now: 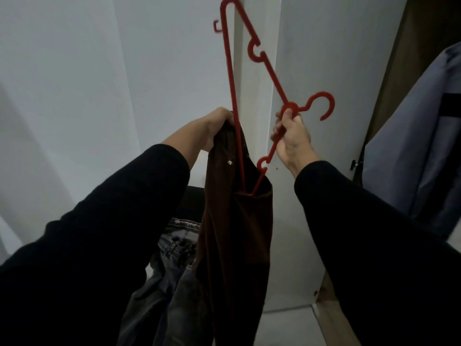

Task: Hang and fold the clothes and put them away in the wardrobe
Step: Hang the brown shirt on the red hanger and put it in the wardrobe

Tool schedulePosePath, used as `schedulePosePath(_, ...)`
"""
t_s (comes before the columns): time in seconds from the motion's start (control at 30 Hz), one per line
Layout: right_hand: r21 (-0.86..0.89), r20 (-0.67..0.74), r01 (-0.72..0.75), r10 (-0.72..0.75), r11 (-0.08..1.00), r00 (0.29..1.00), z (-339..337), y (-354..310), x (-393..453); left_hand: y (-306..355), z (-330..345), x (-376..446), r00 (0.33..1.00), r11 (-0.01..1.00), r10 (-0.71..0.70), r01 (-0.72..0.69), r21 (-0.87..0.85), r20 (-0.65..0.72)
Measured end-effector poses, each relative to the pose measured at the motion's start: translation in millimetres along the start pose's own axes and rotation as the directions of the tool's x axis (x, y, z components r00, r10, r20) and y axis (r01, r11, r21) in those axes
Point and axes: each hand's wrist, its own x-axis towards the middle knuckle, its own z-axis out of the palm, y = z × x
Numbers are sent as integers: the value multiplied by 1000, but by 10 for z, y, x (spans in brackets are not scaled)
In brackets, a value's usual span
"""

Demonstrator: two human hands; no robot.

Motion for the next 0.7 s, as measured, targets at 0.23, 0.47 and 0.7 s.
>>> schedulePosePath(0.23,-297,7,-85,91,951,996,-279,223,-133,112,-206,-50,995,985,100,-98,-143,1)
schedulePosePath(0.47,-532,-45,-80,66,843,997,-485,193,-281,-91,-392,-57,995,997,35,-29,-68,94)
schedulePosePath(0.7,-587,-42,-41,20,809,999,-525,200,-324,-100,-307,-58,1000,967,-13,17,-252,19)
